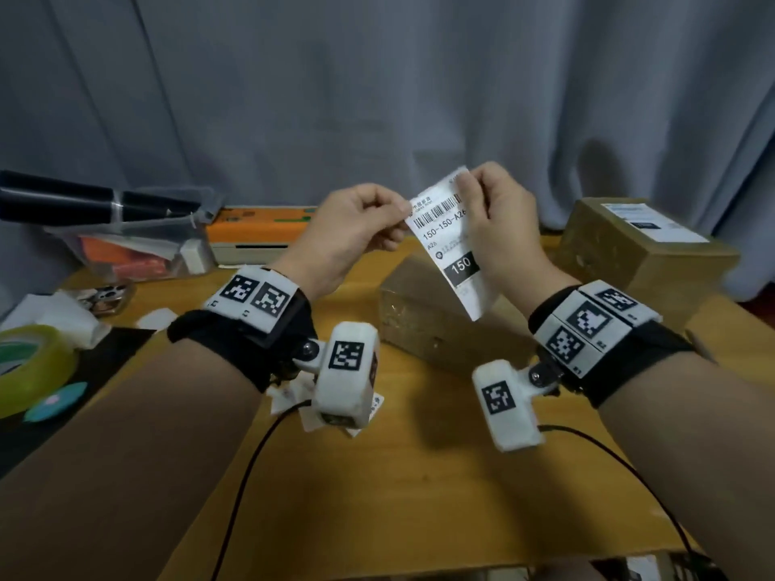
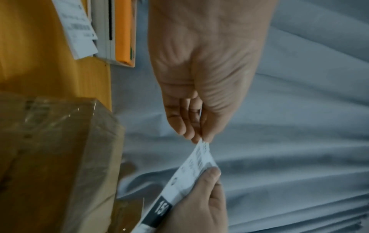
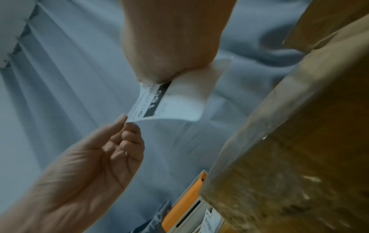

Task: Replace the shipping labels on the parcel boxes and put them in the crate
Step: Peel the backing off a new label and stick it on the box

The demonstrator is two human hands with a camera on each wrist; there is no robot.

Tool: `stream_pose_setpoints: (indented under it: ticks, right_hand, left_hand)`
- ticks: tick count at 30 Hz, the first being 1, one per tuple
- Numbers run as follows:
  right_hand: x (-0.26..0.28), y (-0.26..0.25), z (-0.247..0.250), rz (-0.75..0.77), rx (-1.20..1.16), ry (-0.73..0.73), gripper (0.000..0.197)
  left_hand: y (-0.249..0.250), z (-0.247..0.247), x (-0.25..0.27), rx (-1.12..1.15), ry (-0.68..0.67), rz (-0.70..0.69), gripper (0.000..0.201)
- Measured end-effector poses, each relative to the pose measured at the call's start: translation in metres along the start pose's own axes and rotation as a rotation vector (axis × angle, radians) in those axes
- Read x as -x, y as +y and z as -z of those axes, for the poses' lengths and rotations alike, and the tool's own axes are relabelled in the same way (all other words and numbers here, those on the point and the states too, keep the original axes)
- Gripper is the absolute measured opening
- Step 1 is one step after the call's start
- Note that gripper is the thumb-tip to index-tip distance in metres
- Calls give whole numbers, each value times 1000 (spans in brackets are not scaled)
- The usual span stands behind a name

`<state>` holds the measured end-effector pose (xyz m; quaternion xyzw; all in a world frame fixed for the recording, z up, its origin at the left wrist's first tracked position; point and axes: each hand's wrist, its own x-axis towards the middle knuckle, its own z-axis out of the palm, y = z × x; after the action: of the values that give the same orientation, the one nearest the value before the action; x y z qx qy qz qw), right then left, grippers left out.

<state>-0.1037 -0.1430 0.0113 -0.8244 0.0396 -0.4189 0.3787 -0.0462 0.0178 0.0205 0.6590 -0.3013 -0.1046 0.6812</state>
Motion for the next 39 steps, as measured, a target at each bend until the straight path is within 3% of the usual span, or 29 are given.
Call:
stream_pose_setpoints:
  ticks: [5, 8, 11, 16, 22, 26, 39]
  right_hand:
    - [2, 8, 19, -32, 81, -41, 21]
    - [-1, 12, 23, 52, 282, 70, 22]
    - [-1, 5, 16, 162, 103, 20, 13]
    - [8, -9, 0, 240, -94, -92, 23]
    - [11, -8, -8, 213, -160, -29, 20]
    - [11, -8, -10, 191, -142, -15, 21]
    - [9, -3, -13, 193, -80, -7, 21]
  left_hand:
    - [3, -10, 5, 107, -90, 122, 8]
    - [3, -14, 4, 261, 83, 77, 8]
    - [2, -16, 2, 379, 180, 36, 9]
    - [0, -20, 4, 304, 112, 0, 13]
    - [-3, -24, 4, 200, 105, -32, 17]
    - [-3, -25, 4, 208, 111, -45, 23]
    - [-8, -24, 2, 182, 145, -38, 12]
